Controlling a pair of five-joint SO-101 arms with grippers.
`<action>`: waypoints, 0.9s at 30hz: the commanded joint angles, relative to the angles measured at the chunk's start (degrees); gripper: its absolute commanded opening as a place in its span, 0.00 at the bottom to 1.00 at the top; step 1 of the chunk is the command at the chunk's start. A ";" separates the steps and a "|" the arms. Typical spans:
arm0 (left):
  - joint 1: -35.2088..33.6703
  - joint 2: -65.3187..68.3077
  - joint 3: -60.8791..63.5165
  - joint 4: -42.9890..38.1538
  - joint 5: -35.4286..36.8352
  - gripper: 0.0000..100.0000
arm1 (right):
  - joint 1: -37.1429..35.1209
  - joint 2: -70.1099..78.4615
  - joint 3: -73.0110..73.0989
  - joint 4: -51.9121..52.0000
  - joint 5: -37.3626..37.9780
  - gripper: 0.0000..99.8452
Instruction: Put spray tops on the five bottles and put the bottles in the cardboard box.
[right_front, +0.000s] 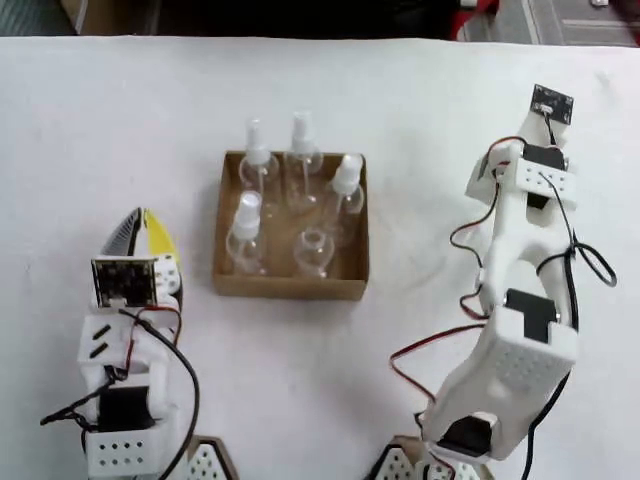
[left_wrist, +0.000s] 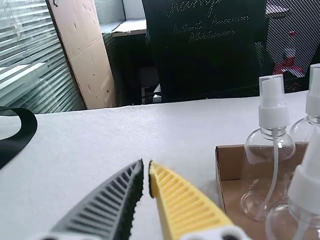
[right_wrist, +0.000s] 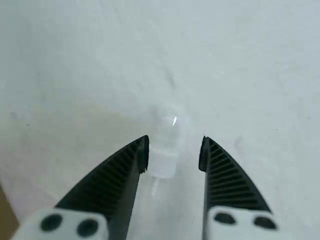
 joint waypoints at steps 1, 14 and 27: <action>-0.66 -0.57 -0.18 -1.49 -0.53 0.02 | 1.10 2.24 -6.15 0.57 -0.44 0.14; -0.66 -0.57 -0.18 -1.41 -0.26 0.02 | 1.98 11.21 -14.59 0.75 -4.31 0.14; -0.66 -0.57 -0.18 -1.49 -0.26 0.02 | -2.42 13.32 -14.95 4.44 -5.71 0.14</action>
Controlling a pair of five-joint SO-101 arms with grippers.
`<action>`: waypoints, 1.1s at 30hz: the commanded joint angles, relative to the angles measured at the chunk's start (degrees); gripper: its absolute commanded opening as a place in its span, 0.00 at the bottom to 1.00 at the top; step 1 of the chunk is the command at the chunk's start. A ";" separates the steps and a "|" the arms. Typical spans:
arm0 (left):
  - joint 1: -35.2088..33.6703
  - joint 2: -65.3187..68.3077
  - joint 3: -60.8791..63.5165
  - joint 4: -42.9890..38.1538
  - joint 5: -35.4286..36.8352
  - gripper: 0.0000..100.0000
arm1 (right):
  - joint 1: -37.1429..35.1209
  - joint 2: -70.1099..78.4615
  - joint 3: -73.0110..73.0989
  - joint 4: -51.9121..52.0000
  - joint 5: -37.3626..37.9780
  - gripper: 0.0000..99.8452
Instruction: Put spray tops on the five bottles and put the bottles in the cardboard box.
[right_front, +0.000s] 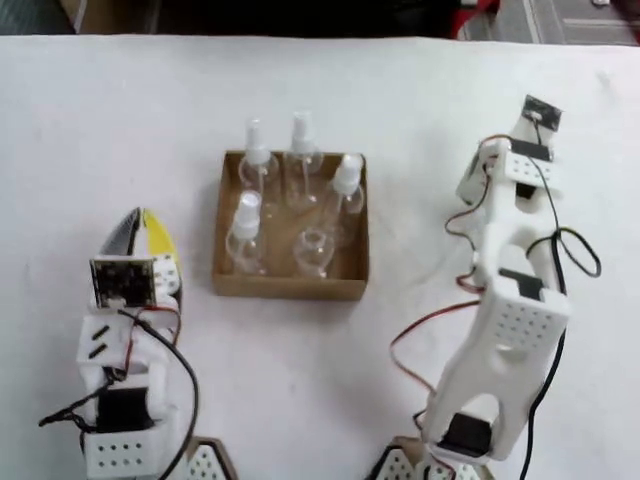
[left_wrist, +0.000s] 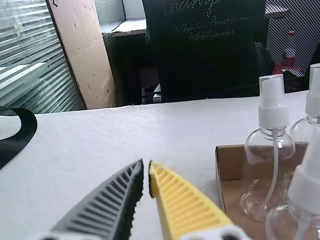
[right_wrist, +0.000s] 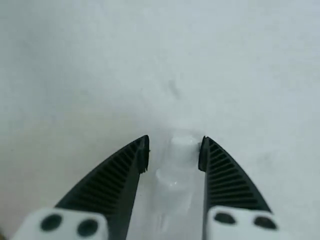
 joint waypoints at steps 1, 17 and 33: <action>-0.66 -0.57 -0.18 -1.49 -0.26 0.02 | -0.57 -0.75 -2.64 0.48 -0.53 0.14; -0.66 -0.57 -0.18 -1.41 -0.35 0.02 | 0.48 -2.42 -3.34 1.71 -0.53 0.02; -0.66 -0.57 -0.18 -1.14 -0.35 0.02 | -6.73 -25.36 -17.76 28.18 -0.53 0.02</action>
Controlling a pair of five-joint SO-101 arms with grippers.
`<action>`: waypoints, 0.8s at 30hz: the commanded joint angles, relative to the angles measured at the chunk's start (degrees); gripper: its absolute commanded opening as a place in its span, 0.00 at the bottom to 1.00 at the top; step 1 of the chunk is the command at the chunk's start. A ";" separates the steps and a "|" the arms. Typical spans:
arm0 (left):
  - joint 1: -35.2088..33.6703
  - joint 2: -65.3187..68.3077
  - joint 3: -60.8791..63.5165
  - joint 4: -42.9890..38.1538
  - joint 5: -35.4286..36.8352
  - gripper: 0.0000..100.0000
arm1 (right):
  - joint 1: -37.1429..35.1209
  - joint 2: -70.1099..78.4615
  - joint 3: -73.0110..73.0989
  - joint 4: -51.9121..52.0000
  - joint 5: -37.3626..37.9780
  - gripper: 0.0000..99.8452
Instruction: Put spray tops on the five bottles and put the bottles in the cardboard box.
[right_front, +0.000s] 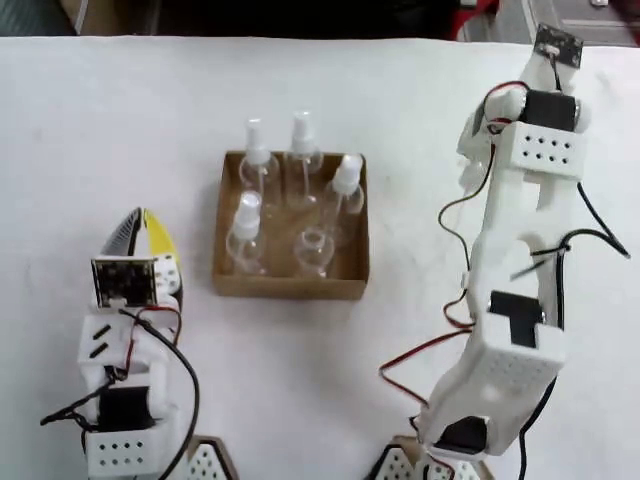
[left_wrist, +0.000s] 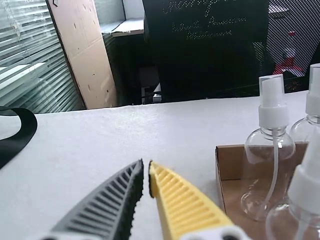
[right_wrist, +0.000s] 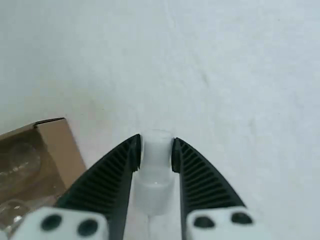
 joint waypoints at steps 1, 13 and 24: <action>-0.66 -0.57 -0.18 -1.14 -0.35 0.02 | -2.24 -7.78 -2.55 3.38 -0.44 0.02; -0.66 -0.57 -0.18 -1.14 -0.44 0.02 | -2.51 -34.95 0.62 9.01 -0.35 0.02; -0.66 -0.57 -0.18 -1.14 -0.44 0.02 | -10.33 -63.69 21.98 1.71 -0.44 0.02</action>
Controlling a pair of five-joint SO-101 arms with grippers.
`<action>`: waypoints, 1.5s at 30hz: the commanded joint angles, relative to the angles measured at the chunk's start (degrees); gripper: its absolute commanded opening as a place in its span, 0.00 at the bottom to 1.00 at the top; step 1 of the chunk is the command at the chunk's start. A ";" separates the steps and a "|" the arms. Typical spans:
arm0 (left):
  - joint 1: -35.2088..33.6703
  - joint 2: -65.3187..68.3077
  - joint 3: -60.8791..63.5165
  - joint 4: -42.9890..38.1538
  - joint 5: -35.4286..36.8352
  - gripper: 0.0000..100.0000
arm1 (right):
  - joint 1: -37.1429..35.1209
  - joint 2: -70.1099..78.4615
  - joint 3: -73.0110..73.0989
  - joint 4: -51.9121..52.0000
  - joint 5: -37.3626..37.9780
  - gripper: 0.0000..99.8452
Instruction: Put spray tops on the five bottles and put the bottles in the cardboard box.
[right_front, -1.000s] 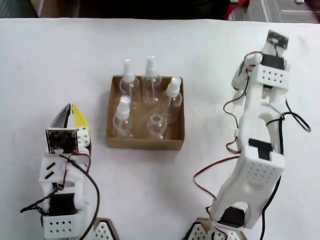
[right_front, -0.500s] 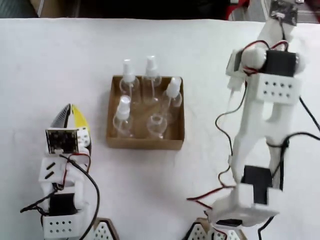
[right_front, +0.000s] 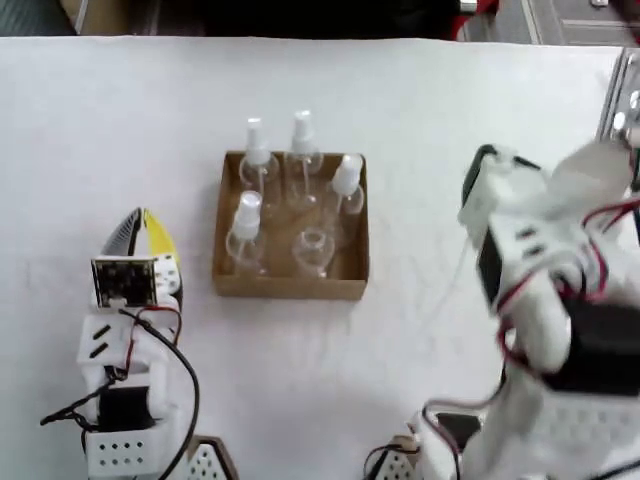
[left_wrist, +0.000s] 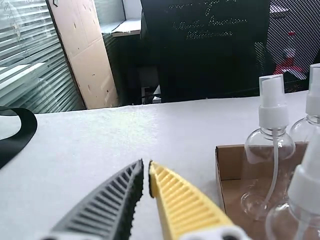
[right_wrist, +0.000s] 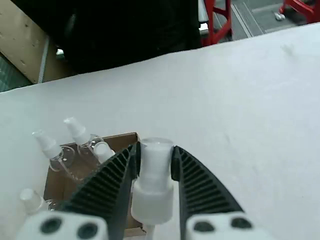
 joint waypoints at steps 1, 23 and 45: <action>-0.66 -0.57 -0.18 -1.14 -0.44 0.02 | -4.44 -9.19 8.18 -5.93 -0.26 0.02; -0.66 -0.57 -0.18 -1.41 -0.44 0.02 | -17.89 -42.15 54.07 -63.96 0.44 0.02; -0.92 -0.57 -0.18 -1.49 -0.44 0.02 | -28.18 -23.34 63.56 -89.80 15.74 0.02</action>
